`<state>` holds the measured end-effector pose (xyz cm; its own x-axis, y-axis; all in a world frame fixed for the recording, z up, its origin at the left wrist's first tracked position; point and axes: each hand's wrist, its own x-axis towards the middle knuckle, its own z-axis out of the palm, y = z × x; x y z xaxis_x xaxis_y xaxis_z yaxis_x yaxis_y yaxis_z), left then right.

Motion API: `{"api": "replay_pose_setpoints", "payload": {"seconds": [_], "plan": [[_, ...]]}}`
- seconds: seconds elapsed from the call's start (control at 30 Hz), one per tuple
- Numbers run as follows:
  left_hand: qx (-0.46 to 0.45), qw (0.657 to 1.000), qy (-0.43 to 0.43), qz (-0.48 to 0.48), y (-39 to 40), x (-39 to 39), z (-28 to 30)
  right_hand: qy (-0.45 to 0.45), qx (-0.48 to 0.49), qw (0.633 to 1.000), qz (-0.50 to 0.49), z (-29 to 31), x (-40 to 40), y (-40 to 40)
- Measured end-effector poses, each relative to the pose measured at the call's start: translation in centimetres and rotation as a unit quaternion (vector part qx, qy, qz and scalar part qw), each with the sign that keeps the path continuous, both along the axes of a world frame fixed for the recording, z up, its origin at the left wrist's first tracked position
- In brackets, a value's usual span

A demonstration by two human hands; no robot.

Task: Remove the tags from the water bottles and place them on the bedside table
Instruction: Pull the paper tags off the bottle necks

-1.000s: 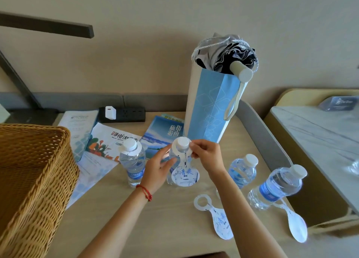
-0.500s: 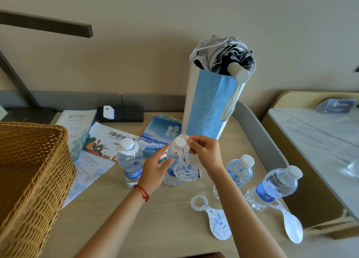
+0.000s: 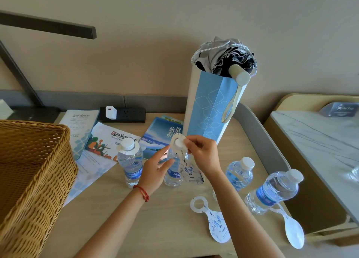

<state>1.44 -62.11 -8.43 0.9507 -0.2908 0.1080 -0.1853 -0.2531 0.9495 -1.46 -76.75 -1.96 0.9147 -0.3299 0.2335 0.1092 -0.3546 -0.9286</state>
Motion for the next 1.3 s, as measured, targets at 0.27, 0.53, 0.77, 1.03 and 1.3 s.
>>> {"api": "replay_pose_setpoints", "payload": {"seconds": [0.27,0.53,0.77,1.03,1.3], "plan": [[-0.009,1.000,0.004,-0.008,0.1,-0.1,0.1,0.000,0.160,0.986,-0.047,-0.8,-2.4,-1.9],[-0.005,1.000,-0.017,-0.002,0.1,-0.2,0.0,0.201,0.162,0.961,-0.102,-8.0,-6.3,-2.3],[-0.007,1.000,-0.011,-0.008,0.1,0.0,-0.2,0.287,0.086,0.937,-0.178,-12.3,-4.5,-1.4],[-0.008,1.000,-0.015,-0.004,0.0,-0.2,-0.1,0.320,0.021,0.931,-0.177,-14.0,-4.1,-0.8],[-0.008,0.999,-0.032,0.016,-0.1,-0.8,0.2,0.227,-0.031,0.964,-0.135,-10.9,-4.5,-0.3]]}}
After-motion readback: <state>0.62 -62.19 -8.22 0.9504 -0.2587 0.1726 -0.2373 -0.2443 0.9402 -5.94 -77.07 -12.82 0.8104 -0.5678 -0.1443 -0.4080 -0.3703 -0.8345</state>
